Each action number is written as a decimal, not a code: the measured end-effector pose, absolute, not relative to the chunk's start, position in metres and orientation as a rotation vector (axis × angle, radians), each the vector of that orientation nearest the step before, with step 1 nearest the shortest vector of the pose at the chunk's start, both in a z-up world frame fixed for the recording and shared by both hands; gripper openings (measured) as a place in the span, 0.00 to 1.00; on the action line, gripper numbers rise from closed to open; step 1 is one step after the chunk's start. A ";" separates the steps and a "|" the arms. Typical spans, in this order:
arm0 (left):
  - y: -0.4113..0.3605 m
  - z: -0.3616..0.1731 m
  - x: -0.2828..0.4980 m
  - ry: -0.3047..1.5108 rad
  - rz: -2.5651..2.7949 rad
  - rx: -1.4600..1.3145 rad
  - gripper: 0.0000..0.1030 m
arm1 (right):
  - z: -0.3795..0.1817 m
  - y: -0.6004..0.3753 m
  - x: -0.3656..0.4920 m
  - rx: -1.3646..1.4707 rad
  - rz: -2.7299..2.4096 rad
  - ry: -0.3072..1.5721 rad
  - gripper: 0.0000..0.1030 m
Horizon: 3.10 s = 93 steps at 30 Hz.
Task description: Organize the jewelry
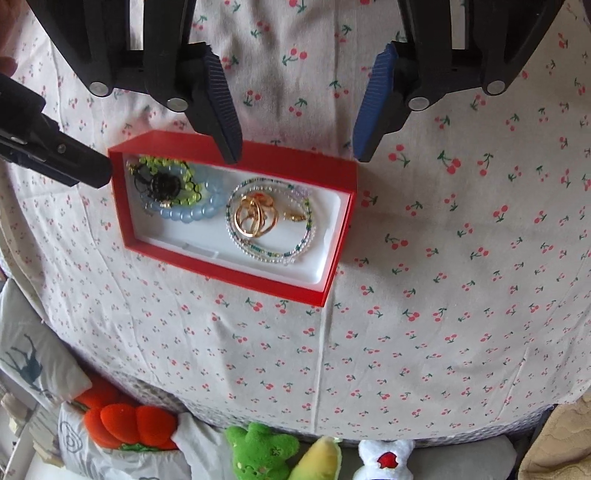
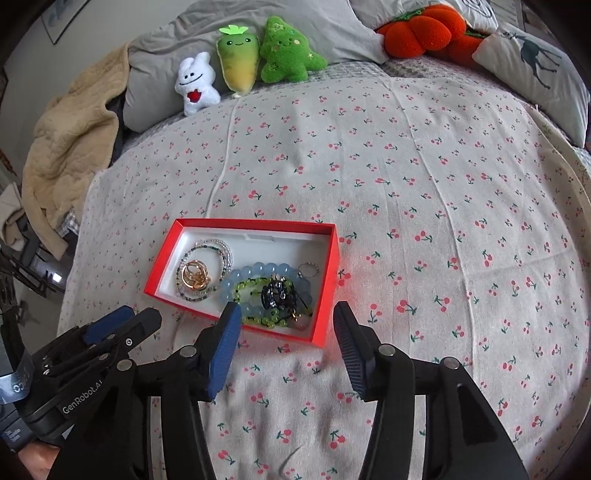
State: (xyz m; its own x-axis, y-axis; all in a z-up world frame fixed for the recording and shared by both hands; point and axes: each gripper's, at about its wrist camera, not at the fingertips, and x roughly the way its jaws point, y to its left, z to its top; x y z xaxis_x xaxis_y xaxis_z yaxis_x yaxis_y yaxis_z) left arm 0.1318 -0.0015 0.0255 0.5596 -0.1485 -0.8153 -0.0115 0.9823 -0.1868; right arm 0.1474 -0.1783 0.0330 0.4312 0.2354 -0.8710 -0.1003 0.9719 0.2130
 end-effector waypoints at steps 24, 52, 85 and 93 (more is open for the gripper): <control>-0.003 0.005 0.030 1.044 0.062 -0.013 1.00 | 0.022 -0.183 0.036 -0.115 0.135 1.179 0.99; -0.008 0.002 0.029 1.060 0.039 0.016 1.00 | 0.011 -0.167 0.032 -0.177 0.127 1.191 1.00; -0.007 0.001 0.030 1.066 0.054 0.022 1.00 | 0.014 -0.170 0.032 -0.152 0.113 1.184 1.00; -0.009 0.001 0.029 1.075 0.047 0.016 1.00 | 0.014 -0.170 0.032 -0.151 0.111 1.182 1.00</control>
